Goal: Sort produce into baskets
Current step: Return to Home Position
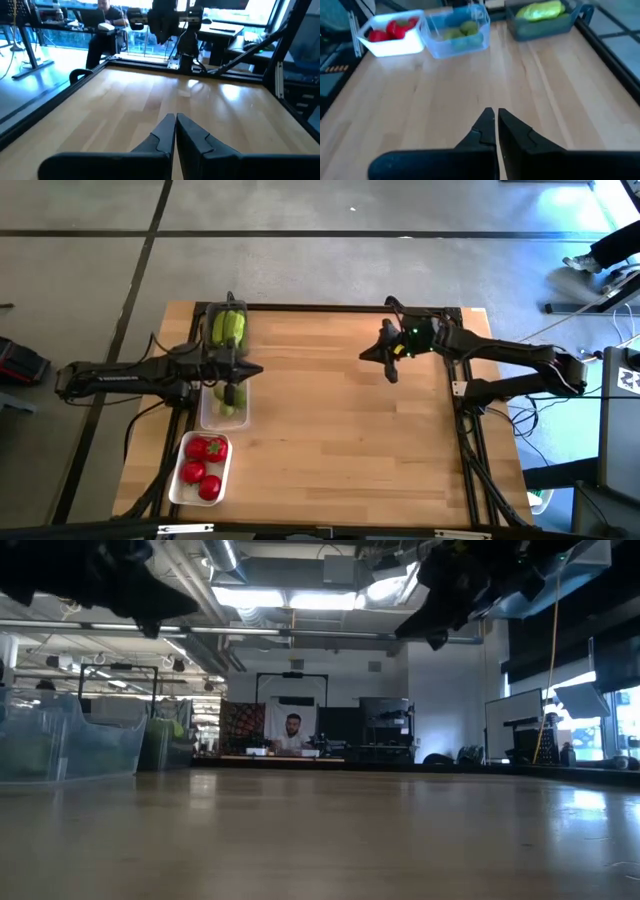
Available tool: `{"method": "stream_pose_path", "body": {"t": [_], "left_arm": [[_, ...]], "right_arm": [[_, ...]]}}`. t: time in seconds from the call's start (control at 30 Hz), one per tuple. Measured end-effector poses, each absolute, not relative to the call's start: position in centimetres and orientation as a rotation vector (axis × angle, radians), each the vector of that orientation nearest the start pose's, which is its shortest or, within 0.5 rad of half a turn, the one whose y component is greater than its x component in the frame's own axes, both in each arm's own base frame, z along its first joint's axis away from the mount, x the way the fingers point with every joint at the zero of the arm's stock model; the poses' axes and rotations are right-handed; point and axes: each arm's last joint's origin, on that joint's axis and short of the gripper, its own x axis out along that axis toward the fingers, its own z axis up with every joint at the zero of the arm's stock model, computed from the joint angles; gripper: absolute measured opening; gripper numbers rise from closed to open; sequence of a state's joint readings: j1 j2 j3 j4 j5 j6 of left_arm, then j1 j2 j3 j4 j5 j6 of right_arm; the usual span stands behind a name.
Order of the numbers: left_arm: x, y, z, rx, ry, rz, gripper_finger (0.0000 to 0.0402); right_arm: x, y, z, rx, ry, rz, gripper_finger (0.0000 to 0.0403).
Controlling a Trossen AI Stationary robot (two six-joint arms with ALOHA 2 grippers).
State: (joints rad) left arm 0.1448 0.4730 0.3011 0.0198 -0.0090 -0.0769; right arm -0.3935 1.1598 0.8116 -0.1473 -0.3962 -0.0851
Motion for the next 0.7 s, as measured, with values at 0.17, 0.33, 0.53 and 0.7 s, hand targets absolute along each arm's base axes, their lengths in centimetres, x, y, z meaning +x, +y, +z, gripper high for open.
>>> {"method": "stream_pose_path", "body": {"t": [0.17, 0.33, 0.53, 0.7], "left_arm": [[11.8, 1.8, 20.9, -0.108, 0.088, 0.163, 0.0012], [10.7, 1.7, 19.4, -0.149, 0.037, 0.204, 0.0012], [10.0, 1.6, 17.9, -0.165, -0.012, 0.210, 0.0012], [9.5, 1.6, 17.2, -0.177, -0.010, 0.232, 0.0003]], "right_arm": [[21.7, -7.8, 26.5, 0.155, 0.371, -0.005, 0.0010], [19.5, -7.0, 25.3, 0.206, 0.244, -0.056, 0.0010], [16.5, -6.0, 24.0, 0.249, 0.134, -0.125, 0.0010], [14.4, -5.3, 23.6, 0.249, 0.056, -0.171, 0.0010]]}}
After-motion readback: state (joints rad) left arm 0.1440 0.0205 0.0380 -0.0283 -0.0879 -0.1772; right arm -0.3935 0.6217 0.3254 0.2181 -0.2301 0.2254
